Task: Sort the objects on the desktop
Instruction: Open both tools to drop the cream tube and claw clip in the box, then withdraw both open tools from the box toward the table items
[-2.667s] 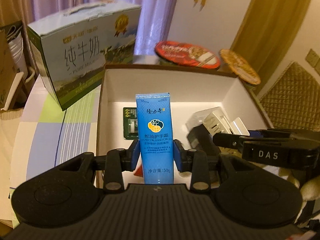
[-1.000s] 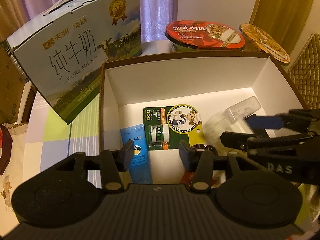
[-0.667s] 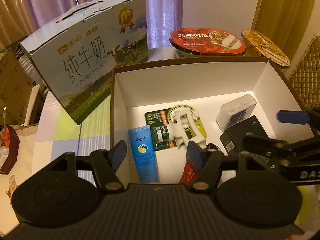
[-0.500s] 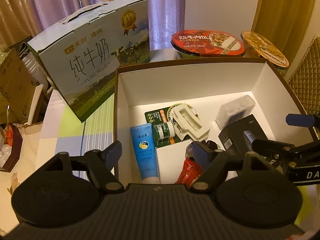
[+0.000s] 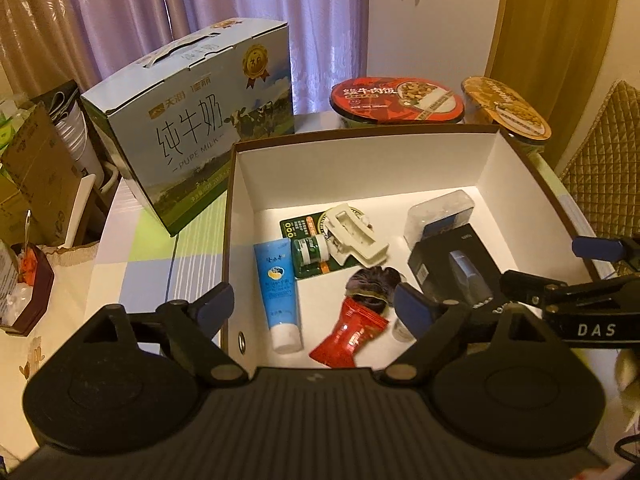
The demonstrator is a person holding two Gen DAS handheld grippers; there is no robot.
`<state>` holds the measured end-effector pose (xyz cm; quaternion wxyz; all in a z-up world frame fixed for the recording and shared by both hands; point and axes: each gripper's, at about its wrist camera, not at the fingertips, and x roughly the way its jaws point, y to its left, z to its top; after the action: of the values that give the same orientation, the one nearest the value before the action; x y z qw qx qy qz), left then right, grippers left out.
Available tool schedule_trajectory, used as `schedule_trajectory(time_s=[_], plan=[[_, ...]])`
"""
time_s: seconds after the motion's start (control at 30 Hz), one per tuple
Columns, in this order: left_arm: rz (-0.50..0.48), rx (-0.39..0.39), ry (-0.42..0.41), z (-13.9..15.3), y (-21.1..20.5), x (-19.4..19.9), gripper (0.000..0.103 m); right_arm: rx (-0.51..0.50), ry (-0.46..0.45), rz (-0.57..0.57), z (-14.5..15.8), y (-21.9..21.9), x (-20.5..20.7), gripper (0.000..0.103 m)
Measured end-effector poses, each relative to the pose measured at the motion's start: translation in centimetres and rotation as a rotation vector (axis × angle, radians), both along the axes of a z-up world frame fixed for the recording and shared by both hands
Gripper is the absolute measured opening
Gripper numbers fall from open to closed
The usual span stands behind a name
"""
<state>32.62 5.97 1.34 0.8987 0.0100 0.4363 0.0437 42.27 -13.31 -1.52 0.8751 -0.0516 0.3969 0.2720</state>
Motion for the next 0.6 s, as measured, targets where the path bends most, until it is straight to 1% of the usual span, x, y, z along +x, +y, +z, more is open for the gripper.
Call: schedule_trajectory(time_s=[0.3,0.6], plan=[[0.006,-0.006,-0.031,1.5,-1.3,-2.1,0.086,0.022,-0.034,-0.007,1.5,-1.2,-1.8,0.101],[0.037,-0.03,-0.037,2.1,-1.5,-4.7,0.086,0.004,-0.059,0.021,2.6,-2.2,-4.4,0.101]])
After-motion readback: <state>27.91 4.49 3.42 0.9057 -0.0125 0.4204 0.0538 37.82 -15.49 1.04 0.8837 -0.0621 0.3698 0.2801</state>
